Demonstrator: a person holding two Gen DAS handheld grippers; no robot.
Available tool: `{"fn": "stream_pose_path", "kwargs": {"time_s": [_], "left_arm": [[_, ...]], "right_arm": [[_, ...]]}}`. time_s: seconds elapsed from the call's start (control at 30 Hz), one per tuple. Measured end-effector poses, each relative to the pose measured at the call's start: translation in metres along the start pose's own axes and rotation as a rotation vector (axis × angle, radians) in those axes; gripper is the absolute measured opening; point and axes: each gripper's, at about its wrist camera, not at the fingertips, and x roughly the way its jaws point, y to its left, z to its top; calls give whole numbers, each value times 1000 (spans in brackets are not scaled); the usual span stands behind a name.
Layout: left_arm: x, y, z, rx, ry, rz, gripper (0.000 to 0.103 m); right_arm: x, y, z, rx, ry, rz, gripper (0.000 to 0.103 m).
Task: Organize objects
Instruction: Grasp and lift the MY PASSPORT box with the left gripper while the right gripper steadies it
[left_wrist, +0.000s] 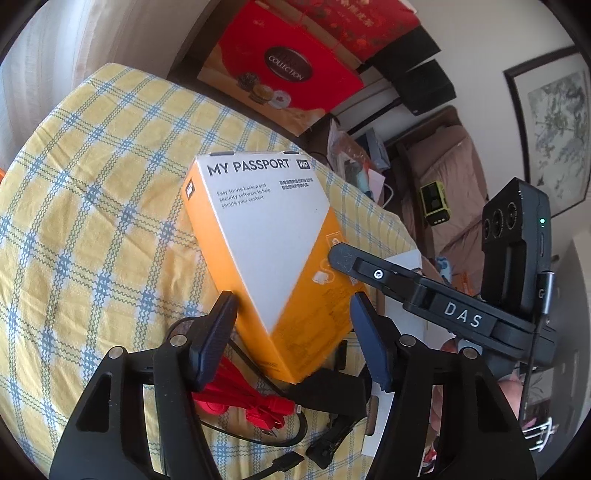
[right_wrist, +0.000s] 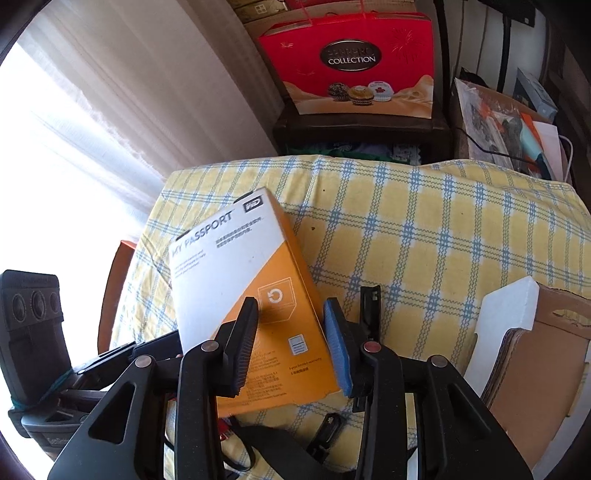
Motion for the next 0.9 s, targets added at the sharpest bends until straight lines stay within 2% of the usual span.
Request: {"fn": "stream_pose_path", "kwargs": {"time_s": [0.2,0.5,0.7,0.9], "left_arm": [[-26,-23,-1,53,-51,-7,59],[-52,-69,-16,107,-76,-78,59],[-45,-108,-35,162,-47,-123,59],[-41,-154,-60,261,-19,-171,59]], "right_arm": [[-26,10,-6,-20,-46,-17,36],[-104,20,-25,-43,-165,-37,34],[-142,-1,-55,10,-209,-85,34],[-185,-29,-90,59,-268,-116,34]]}}
